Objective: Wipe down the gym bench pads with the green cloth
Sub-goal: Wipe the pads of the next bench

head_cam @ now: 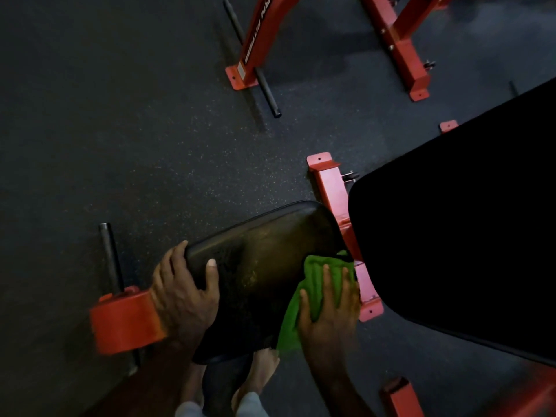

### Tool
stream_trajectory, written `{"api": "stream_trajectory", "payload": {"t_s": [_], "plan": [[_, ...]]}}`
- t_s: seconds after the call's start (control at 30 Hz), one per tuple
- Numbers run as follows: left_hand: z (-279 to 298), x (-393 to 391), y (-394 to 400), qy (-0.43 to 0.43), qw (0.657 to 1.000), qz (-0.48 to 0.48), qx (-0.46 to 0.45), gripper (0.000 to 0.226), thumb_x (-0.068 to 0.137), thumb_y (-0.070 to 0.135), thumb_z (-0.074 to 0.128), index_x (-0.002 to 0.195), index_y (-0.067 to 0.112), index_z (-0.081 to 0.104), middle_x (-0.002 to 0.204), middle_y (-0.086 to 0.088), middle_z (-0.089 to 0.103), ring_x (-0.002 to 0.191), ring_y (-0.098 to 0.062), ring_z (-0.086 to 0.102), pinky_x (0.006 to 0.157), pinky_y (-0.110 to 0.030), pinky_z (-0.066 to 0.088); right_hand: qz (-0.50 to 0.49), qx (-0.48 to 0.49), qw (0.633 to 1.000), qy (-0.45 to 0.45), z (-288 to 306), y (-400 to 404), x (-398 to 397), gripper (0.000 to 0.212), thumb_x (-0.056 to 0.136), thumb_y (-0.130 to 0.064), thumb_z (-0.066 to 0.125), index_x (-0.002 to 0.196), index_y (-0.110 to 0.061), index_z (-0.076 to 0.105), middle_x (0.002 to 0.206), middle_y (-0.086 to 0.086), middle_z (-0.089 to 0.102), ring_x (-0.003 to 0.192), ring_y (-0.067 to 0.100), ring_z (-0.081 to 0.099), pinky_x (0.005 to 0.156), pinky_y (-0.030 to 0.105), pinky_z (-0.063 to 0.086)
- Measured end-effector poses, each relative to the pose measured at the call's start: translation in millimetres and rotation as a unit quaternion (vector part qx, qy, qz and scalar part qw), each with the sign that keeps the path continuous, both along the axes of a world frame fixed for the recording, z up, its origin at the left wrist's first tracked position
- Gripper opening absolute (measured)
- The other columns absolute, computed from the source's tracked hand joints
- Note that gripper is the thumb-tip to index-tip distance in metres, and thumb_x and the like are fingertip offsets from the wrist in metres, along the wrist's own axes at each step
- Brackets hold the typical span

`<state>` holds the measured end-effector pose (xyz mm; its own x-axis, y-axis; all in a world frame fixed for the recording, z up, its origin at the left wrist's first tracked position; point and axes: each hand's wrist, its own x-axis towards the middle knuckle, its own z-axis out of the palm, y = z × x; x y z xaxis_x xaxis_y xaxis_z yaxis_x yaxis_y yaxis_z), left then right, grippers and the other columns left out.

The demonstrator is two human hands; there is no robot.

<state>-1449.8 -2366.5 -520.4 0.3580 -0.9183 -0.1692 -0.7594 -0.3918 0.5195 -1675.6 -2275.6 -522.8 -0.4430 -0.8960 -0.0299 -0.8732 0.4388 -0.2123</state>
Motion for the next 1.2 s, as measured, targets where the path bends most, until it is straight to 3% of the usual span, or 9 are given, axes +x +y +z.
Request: {"api": "stream_trajectory", "payload": {"t_s": [0.1,0.2,0.3,0.47,0.63,0.77,0.93,1.03,1.2], "plan": [[0,1,1,-0.002,1.0,-0.002,-0.003,0.064,0.093,0.055,0.048,0.146,0.019,0.048,0.145,-0.011,0.051,0.133,-0.035,0.045,0.102,-0.054,0.039,-0.187,-0.014,0.98,-0.067,5,-9,37,0.071,0.098,-0.056,0.048,0.161,-0.023,0.037,0.17,0.015,0.019,0.155,0.042,0.018,0.124,0.06,0.022],[-3,2,2,0.001,1.0,-0.005,-0.002,0.064,0.094,0.056,0.048,0.147,0.021,0.046,0.146,-0.011,0.05,0.134,-0.036,0.044,0.103,-0.055,0.04,-0.11,0.022,0.992,-0.056,4,1,36,0.071,0.098,-0.061,0.041,0.16,-0.026,0.038,0.171,0.015,0.015,0.155,0.045,0.017,0.124,0.055,0.014],[-3,2,3,0.006,1.0,-0.004,-0.004,0.063,0.095,0.056,0.048,0.147,0.021,0.045,0.146,-0.011,0.049,0.135,-0.035,0.043,0.104,-0.055,0.039,0.021,0.032,0.999,-0.004,5,8,-5,0.068,0.099,-0.059,0.048,0.159,-0.028,0.041,0.17,0.015,0.023,0.156,0.039,0.022,0.123,0.06,0.025],[-2,1,3,-0.005,1.0,-0.003,-0.007,0.061,0.096,0.056,0.048,0.146,0.022,0.046,0.145,-0.008,0.05,0.132,-0.035,0.045,0.102,-0.052,0.038,-0.164,-0.025,0.986,-0.036,7,-17,23,0.065,0.1,-0.053,0.051,0.156,-0.021,0.046,0.166,0.02,0.029,0.15,0.043,0.031,0.122,0.058,0.024],[0,0,3,0.002,1.0,-0.001,-0.004,0.062,0.096,0.058,0.046,0.146,0.021,0.046,0.144,-0.009,0.05,0.132,-0.035,0.045,0.104,-0.054,0.037,-0.006,0.025,1.0,-0.012,5,1,-10,0.067,0.1,-0.06,0.049,0.16,-0.031,0.038,0.169,0.013,0.027,0.154,0.036,0.027,0.12,0.057,0.031],[1,-2,4,-0.001,1.0,0.002,-0.009,0.062,0.096,0.057,0.046,0.145,0.02,0.047,0.144,-0.01,0.05,0.131,-0.035,0.045,0.103,-0.052,0.037,-0.178,-0.004,0.981,-0.083,10,-2,14,0.068,0.101,-0.054,0.053,0.16,-0.026,0.036,0.17,0.014,0.02,0.155,0.038,0.02,0.125,0.055,0.023],[2,-4,4,-0.007,1.0,0.007,-0.024,0.057,0.098,0.053,0.05,0.145,0.02,0.048,0.143,-0.01,0.052,0.13,-0.035,0.046,0.102,-0.051,0.037,0.015,0.065,0.997,-0.041,11,13,-3,0.071,0.1,-0.067,0.039,0.163,-0.036,0.025,0.173,0.01,0.012,0.158,0.039,0.011,0.124,0.058,0.017],[1,-4,5,-0.011,1.0,0.003,-0.029,0.057,0.098,0.052,0.051,0.144,0.02,0.048,0.142,-0.01,0.052,0.13,-0.035,0.046,0.102,-0.051,0.037,-0.128,-0.036,0.985,-0.114,8,15,-6,0.072,0.1,-0.054,0.057,0.161,-0.023,0.035,0.167,0.016,0.026,0.153,0.034,0.027,0.122,0.053,0.033],[-2,-4,4,-0.017,0.999,0.002,-0.035,0.057,0.098,0.055,0.049,0.143,0.021,0.049,0.141,-0.01,0.053,0.128,-0.036,0.047,0.099,-0.052,0.038,-0.387,-0.127,0.876,-0.257,19,-2,49,0.088,0.094,-0.046,0.068,0.164,-0.02,0.022,0.162,0.021,0.027,0.141,0.04,0.041,0.104,0.035,0.036]]}}
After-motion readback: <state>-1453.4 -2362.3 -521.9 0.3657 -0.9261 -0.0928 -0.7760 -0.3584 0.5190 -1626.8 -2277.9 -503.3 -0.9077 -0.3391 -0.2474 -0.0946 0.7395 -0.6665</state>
